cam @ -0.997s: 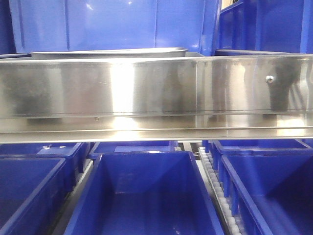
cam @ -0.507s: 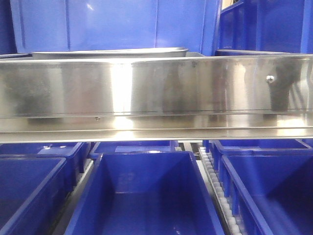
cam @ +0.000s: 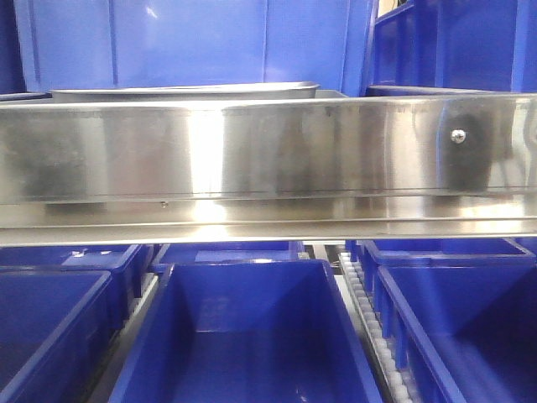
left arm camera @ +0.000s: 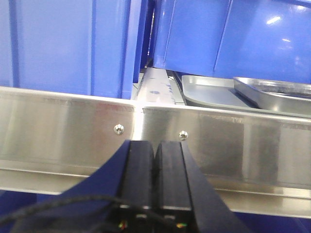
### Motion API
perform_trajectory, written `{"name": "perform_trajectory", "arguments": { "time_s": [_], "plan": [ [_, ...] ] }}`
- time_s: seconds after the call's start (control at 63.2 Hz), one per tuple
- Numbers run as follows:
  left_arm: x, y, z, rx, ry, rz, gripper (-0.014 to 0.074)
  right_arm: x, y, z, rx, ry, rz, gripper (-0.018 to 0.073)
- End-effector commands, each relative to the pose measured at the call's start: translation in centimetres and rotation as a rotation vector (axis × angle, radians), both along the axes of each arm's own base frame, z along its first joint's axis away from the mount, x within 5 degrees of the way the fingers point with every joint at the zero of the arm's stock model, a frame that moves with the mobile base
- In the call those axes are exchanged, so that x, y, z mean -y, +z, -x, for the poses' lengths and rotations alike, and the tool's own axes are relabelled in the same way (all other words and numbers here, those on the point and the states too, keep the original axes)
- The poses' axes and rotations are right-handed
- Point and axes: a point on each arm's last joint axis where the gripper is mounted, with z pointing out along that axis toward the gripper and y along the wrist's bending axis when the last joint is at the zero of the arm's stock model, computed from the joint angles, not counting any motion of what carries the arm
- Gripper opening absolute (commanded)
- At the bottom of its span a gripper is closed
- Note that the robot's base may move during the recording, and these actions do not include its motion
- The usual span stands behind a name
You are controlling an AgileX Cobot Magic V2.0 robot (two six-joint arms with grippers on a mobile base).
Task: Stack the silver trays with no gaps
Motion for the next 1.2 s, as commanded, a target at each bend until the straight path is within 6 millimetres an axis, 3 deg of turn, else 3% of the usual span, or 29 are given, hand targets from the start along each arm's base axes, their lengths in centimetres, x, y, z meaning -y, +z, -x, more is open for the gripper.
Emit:
{"name": "perform_trajectory", "arguments": {
  "time_s": [0.0,0.427,1.187],
  "plan": [
    [-0.1,1.0,0.2,0.106,0.008,0.005,-0.0048,0.6,0.7,-0.4,0.118,-0.09,-0.023,0.0053],
    [-0.1,1.0,0.2,0.106,0.008,0.005,-0.0048,1.6,-6.2,1.5,0.273,-0.224,-0.031,0.0053],
    [-0.1,1.0,0.2,0.106,0.008,0.005,-0.0048,1.6,-6.4,1.5,0.24,-0.223,-0.028,0.0053]
  ]
}}
